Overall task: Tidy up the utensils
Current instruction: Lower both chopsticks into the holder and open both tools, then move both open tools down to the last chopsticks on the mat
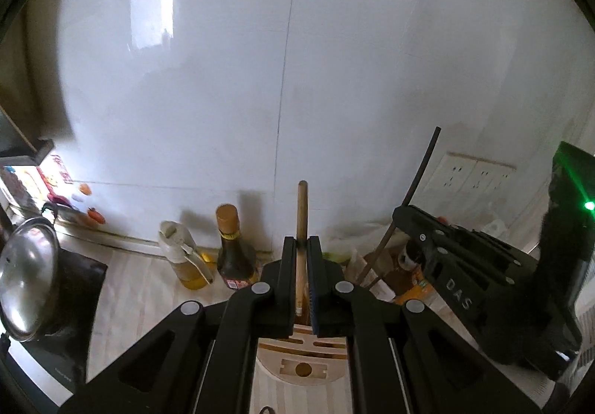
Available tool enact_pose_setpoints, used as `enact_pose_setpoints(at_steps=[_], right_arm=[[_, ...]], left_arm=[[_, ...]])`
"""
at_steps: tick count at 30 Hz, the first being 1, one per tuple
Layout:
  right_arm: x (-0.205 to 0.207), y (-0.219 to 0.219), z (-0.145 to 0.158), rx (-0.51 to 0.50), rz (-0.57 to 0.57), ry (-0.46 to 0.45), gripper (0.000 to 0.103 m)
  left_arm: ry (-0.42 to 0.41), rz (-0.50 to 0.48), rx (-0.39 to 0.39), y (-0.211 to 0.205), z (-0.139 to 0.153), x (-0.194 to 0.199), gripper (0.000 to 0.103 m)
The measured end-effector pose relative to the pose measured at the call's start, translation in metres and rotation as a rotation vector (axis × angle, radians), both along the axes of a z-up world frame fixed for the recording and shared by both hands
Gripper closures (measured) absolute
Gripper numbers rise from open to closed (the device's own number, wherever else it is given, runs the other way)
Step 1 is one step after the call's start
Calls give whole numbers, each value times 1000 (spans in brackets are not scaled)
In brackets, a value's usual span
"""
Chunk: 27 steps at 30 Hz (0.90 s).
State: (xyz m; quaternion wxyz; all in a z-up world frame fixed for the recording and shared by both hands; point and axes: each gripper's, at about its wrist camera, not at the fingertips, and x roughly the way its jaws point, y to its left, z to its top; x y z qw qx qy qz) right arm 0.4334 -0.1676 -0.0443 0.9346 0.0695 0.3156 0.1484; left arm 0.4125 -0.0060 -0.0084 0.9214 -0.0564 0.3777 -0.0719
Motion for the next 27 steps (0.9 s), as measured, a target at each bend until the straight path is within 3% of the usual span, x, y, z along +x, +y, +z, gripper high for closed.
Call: enact_pose_setpoints(at_steps=[4,9,10,11,12,14,16,17,18,20,21,27], right_arm=[[9,1,-19,1,21,61,98],[10,-1,-30,14,39,106,96],[9,-3,-29,19,39,110,89],[7,-6,-28,25,39,110,79],[5,-8,-27,32,38,107,75],[0,-11,-21,43,38,101,68],[-7,-16,-15,59,29,93,68],[-10,-18,-12,61,27,89,64],[-15,-22,-9,63,18,86,60],[-27,-32,-8,70,-9,81,45],[-33,-37,-8,68,-23,79,43],[-83,-80,-33,31,-154,106,40]], left_arm=[[43,-12,-9,1,-14,12,99],[54,20,-26,10,-12,13,90],[47,39,-14,12,-10,12,84],[44,51,-7,15,-8,12,63],[36,70,-3,18,-5,9,34],[1,103,3,24,-1,5,19],[-20,123,11,29,1,-3,19],[-23,130,17,30,0,-6,14],[-29,142,27,32,-1,-12,0],[-44,163,51,33,-6,-22,0],[-46,175,66,32,-10,-29,0],[4,166,66,19,-51,-60,0]])
